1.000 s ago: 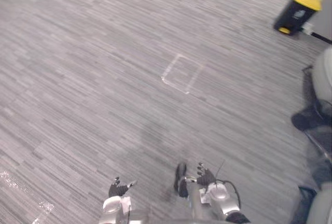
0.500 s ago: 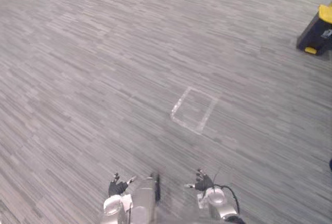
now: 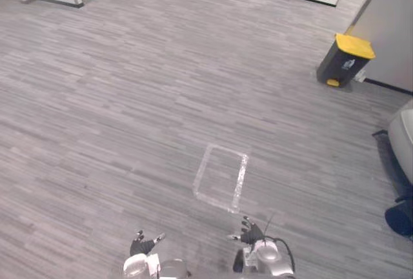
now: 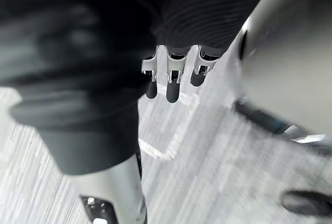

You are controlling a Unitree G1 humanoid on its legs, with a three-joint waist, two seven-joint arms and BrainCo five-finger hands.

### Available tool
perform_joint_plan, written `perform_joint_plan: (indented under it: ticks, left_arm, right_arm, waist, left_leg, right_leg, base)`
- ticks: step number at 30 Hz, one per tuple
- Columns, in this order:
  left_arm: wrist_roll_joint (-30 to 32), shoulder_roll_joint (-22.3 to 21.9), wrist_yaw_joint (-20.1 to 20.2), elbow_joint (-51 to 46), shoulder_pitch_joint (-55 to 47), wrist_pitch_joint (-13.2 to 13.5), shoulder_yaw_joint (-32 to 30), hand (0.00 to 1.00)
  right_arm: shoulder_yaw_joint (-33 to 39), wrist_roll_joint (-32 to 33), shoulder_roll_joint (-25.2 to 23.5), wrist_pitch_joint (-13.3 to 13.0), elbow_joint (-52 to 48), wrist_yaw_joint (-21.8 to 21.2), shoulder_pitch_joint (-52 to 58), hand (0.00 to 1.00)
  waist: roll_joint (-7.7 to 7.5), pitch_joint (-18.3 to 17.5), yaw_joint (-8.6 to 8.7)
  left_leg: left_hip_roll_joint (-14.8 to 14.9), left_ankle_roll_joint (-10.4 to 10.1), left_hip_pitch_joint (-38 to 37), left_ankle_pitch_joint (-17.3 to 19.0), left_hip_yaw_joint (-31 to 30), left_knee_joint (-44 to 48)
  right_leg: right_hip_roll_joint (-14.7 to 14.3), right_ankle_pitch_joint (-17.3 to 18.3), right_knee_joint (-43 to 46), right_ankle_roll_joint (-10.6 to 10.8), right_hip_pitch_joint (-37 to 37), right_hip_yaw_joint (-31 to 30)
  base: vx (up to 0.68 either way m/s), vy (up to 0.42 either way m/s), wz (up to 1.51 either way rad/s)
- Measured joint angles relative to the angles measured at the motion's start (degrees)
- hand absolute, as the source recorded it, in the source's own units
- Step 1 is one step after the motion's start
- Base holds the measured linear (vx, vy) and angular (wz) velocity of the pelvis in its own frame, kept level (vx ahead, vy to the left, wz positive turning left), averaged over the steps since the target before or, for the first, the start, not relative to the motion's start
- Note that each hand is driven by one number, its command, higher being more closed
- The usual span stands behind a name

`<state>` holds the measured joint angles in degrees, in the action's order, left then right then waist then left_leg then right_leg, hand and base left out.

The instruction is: Organize the slippers on the shoe rack

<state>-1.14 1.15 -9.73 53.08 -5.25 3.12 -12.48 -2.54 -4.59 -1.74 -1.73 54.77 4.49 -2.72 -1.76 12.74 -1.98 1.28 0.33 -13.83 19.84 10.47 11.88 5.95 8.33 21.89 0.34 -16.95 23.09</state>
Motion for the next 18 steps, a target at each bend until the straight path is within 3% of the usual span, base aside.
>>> perform_joint_plan:
  ticks: [1,2,3,4,5,6,7,8,9,10,11,12,15,17,18]
  left_arm:
    - [0.02,0.36,0.08,0.06,-0.03,0.00,0.22,0.00]
    - [0.73,0.79,0.15,0.47,-0.15,-0.01,0.31,0.00]
    - [1.43,0.24,0.20,1.31,0.18,-0.14,0.52,0.00]
    - [1.80,-0.81,0.47,1.00,-0.48,0.00,0.47,0.00]
    - [1.89,-1.85,0.63,0.84,-0.65,0.02,0.34,0.00]
    - [2.01,-3.02,1.05,0.56,-0.06,-0.14,-1.18,0.00]
    - [1.98,-3.33,1.12,0.40,0.03,-0.21,-2.09,0.00]
    - [2.03,-4.26,1.10,-0.08,-0.17,-0.23,-2.92,0.00]
    - [2.11,-4.00,1.20,-0.77,-0.08,-0.14,-3.01,0.00]
    - [2.10,-3.61,1.21,-1.19,-0.02,-0.14,-2.97,0.00]
    - [2.09,-2.83,1.17,-1.86,-0.09,-0.13,-2.83,0.00]
    - [1.92,-1.99,1.13,-2.04,-0.13,-0.12,-2.51,0.00]
    - [1.80,-2.59,1.13,-4.80,-0.12,0.24,-2.40,0.00]
    - [1.63,-2.65,1.10,-5.20,-0.16,0.37,-2.38,0.00]
    - [1.18,-3.18,1.03,-5.06,-0.36,0.39,-2.36,0.00]
  right_arm:
    - [-0.10,-0.05,0.01,0.05,0.37,0.00,-0.15,0.00]
    - [-0.41,-0.07,0.06,0.03,0.45,0.00,0.07,0.00]
    - [-0.32,-0.11,0.62,0.04,0.20,0.00,-0.22,0.00]
    - [0.27,-0.47,0.99,0.17,0.20,0.04,-0.46,0.00]
    - [0.34,-0.51,1.26,0.17,0.13,0.04,-0.30,0.00]
    - [0.32,-0.60,1.37,0.33,-0.27,-0.02,-0.14,0.00]
    - [0.18,-0.51,1.38,0.36,-0.71,-0.03,-0.07,0.00]
    - [-0.02,-0.28,1.20,0.74,-1.76,0.03,0.66,0.00]
    - [-0.11,0.08,0.32,0.77,-2.23,0.13,1.44,0.00]
    - [0.11,0.15,-0.06,0.81,-2.21,0.30,1.59,0.00]
    - [0.11,0.16,-0.57,1.06,-2.16,0.45,1.59,0.00]
    - [0.14,0.24,-0.96,1.15,-1.72,0.51,2.28,0.00]
    - [0.75,0.29,-1.10,1.39,-1.05,0.78,1.97,0.00]
    - [2.00,0.28,-1.64,1.41,-1.05,1.08,2.05,0.00]
    - [2.22,0.26,-1.53,1.40,-1.07,1.23,2.06,0.00]
  waist:
    - [-0.63,0.04,0.01]
    - [-1.37,-0.21,0.24]
    - [-0.77,-0.67,0.90]
    - [1.76,-2.03,0.91]
    - [2.94,-2.58,1.07]
    - [4.57,-2.12,1.42]
    - [5.10,-1.90,1.45]
    - [5.71,-1.30,1.24]
    - [5.39,-0.70,1.03]
    - [5.31,-0.63,1.00]
    - [4.15,-0.26,0.74]
    - [2.76,-0.55,0.34]
    - [1.98,-0.24,-1.43]
    - [1.41,0.12,-1.70]
    - [2.16,-0.20,-1.72]
  left_leg:
    - [-0.81,-1.15,-1.67,0.67,-0.76,-0.63]
    - [-1.76,-2.16,-3.56,1.25,-2.43,-0.60]
    - [-1.19,-2.34,-5.07,1.41,-3.95,-0.29]
    - [1.13,-3.32,-3.56,0.85,-5.58,3.67]
    - [2.14,-3.40,-1.59,0.62,-6.41,9.40]
    - [3.89,-3.42,2.79,-1.81,-6.20,20.69]
    - [4.62,-3.00,5.02,-4.67,-6.26,26.42]
    - [6.18,-3.51,9.31,-15.11,-6.30,38.13]
    - [8.17,-3.69,13.15,-13.04,-5.79,48.19]
    - [8.60,-3.57,14.89,-11.27,-5.39,51.41]
    - [8.75,-3.06,17.67,-8.66,-4.63,53.60]
    - [8.43,-2.59,21.08,-5.62,-4.25,51.60]
    - [5.49,-2.45,27.56,-0.50,-6.20,34.80]
    - [0.85,-3.45,28.98,-2.12,-13.42,22.15]
    - [-1.04,-4.50,28.90,-5.23,-20.93,13.72]
  right_leg:
    - [-0.96,-4.54,-5.65,-1.49,-0.10,-0.08]
    - [-1.11,-10.19,-6.36,-6.09,-0.03,-1.57]
    - [-1.59,-10.92,-3.22,-7.31,-0.16,-2.05]
    - [-2.39,-7.40,-1.20,-7.34,-0.09,-0.43]
    - [-3.29,-5.72,-0.86,-6.98,0.59,0.18]
    - [-5.22,-3.58,-0.60,-7.43,2.46,0.18]
    - [-5.97,-2.71,-0.86,-7.47,3.56,-0.48]
    - [-7.83,-1.16,-2.44,-7.67,7.17,-2.71]
    - [-9.22,0.85,-3.43,-7.92,11.28,-4.61]
    - [-9.37,1.89,-3.52,-8.08,13.03,-5.45]
    - [-9.35,3.37,-3.90,-7.95,15.84,-7.05]
    - [-9.13,4.08,-5.20,-7.68,18.71,-9.49]
    - [-8.04,4.40,-7.54,-7.10,23.33,-16.26]
    - [-5.80,6.49,-7.24,-4.23,24.60,-20.14]
    - [-5.07,9.08,-5.60,-2.38,24.36,-23.87]
  base:
    - [0.71,-0.100,0.25]
    - [0.50,-0.112,0.35]
    - [0.63,-0.134,0.38]
    - [0.62,-0.167,0.27]
    - [0.74,-0.208,0.05]
    - [0.62,-0.201,-0.15]
    - [0.63,-0.130,-0.53]
    - [0.61,-0.037,-0.81]
    - [0.70,-0.003,-0.83]
    - [0.56,0.005,-0.66]
    - [0.52,-0.019,-0.71]
    - [0.42,-0.017,-0.90]
    - [0.51,0.108,-1.21]
    - [0.50,0.286,-1.25]
    - [0.42,0.333,-1.33]
